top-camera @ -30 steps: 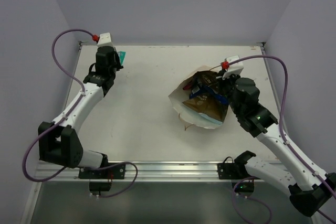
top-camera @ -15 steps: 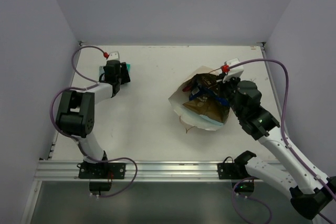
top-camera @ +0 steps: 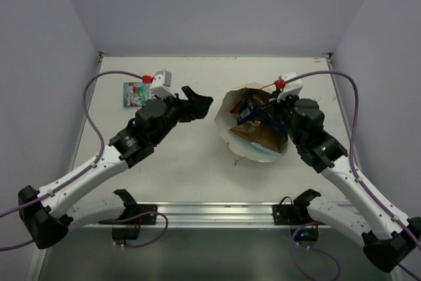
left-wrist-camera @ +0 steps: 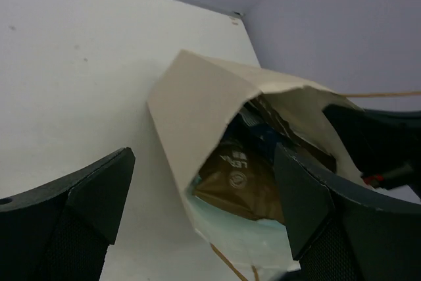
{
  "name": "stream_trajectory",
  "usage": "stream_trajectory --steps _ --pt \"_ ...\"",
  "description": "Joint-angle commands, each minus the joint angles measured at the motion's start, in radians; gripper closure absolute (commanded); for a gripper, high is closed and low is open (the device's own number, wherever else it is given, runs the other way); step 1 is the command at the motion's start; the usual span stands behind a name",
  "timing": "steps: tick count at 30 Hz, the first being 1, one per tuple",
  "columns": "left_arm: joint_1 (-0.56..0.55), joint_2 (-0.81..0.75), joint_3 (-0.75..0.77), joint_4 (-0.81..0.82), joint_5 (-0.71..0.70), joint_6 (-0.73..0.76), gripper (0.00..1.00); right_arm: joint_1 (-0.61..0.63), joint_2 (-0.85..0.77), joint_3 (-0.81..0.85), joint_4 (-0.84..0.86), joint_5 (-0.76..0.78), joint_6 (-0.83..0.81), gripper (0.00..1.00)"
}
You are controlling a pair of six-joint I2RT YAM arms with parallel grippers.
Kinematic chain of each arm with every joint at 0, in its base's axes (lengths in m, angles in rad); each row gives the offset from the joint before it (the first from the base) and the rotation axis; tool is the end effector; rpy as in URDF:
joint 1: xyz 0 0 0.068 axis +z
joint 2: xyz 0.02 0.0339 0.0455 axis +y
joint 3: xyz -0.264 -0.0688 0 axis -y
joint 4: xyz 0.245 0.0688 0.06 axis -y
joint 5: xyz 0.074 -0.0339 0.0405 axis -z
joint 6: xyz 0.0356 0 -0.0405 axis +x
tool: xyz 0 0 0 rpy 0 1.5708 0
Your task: Take the snacks out of the paper bag
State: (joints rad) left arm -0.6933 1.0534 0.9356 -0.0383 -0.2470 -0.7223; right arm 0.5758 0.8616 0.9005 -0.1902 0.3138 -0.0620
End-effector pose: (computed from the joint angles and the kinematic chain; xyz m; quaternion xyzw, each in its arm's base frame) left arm 0.1955 -0.1511 0.3569 -0.0910 0.7531 -0.3481 0.5508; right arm 0.1714 0.0982 0.3671 -0.1382 0.7434 0.0489 0.6526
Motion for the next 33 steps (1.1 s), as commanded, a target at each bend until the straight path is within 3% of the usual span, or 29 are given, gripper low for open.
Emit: stream_trajectory --steps 1,5,9,13,25,33 --pt "-0.153 0.002 -0.031 -0.08 -0.143 -0.192 0.07 -0.004 0.03 0.035 -0.026 0.01 0.034 1.0" --pt "-0.32 0.109 0.038 -0.072 -0.194 -0.241 0.11 -0.005 0.054 0.058 -0.032 0.002 0.042 1.0" --pt "-0.394 0.238 0.147 -0.052 -0.228 -0.227 0.16 -0.004 0.057 0.066 -0.032 0.002 0.051 1.0" --pt "-0.411 0.35 0.253 -0.029 -0.218 -0.227 0.27 -0.004 0.056 0.063 -0.038 -0.004 0.051 1.0" --pt "-0.423 0.651 0.48 -0.035 -0.247 -0.195 0.32 -0.005 0.034 0.052 -0.043 -0.028 0.083 1.0" --pt "-0.403 0.721 0.537 -0.026 -0.232 -0.181 0.37 -0.004 0.005 0.06 -0.045 -0.036 0.08 1.0"
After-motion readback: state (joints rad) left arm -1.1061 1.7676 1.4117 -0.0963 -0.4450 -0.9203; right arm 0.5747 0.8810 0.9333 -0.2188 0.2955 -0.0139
